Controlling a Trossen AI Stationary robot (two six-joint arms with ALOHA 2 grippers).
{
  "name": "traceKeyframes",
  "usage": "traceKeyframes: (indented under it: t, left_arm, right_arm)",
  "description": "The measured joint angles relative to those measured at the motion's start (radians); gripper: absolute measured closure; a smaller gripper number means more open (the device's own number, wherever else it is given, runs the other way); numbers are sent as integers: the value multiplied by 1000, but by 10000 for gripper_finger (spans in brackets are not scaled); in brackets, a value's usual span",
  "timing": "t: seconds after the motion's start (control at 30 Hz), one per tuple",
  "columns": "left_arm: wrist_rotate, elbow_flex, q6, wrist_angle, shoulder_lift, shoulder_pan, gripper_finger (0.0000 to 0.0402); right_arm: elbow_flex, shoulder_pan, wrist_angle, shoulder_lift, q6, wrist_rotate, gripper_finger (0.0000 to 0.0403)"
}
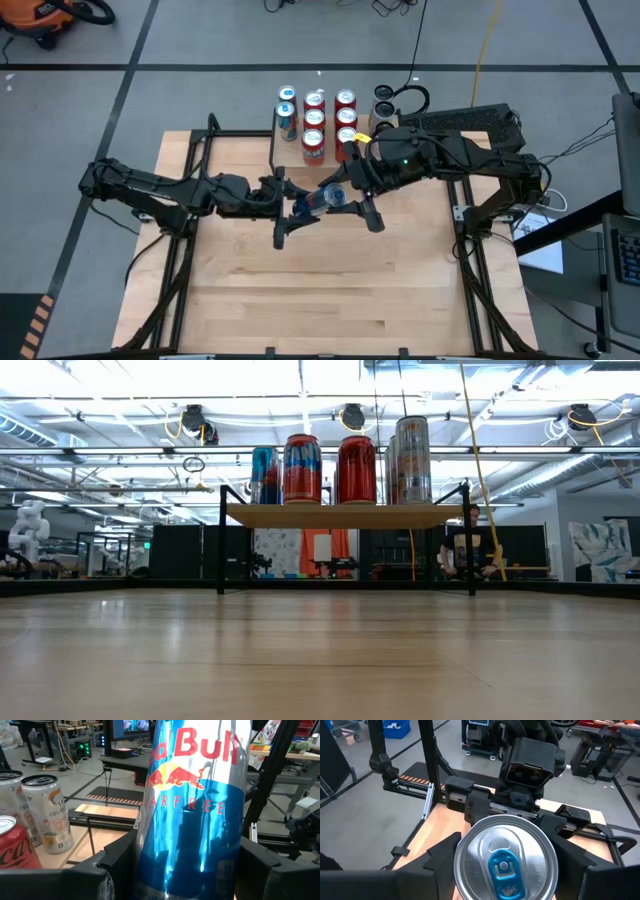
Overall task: Place canned beverage on shelf
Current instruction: Put the blue soda can on the shelf aligned with the other blue soda can
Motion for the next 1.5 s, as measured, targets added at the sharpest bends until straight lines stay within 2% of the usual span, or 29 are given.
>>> traceKeyframes:
  t: [0.2, 0.4, 0.57, 0.77, 1.0, 1.27, 1.5]
  left_arm:
    - [2, 2, -15, 25, -10, -2, 155]
    - [-37, 35, -10, 20, -9, -1, 156]
    - [-99, 40, -3, 29, -9, -2, 157]
    - [-160, 40, -3, 42, -9, -4, 157]
    - [-332, 42, 36, 83, -9, -7, 157]
    - [-532, 92, 224, 83, -7, -5, 158]
    - [-539, 101, 255, 112, -7, 0, 178]
  right_arm:
    - [0, 0, 40, -1, 93, 18, 151]
    - [0, -1, 78, -18, 221, 24, 90]
    - [-2, -2, 90, -40, 311, 51, 63]
    - [-2, -1, 57, -90, 403, 145, 59]
    - [0, 2, 38, -105, 553, 263, 59]
    - [-12, 0, 41, -56, 751, 533, 59]
    - [-12, -20, 142, -44, 693, 536, 61]
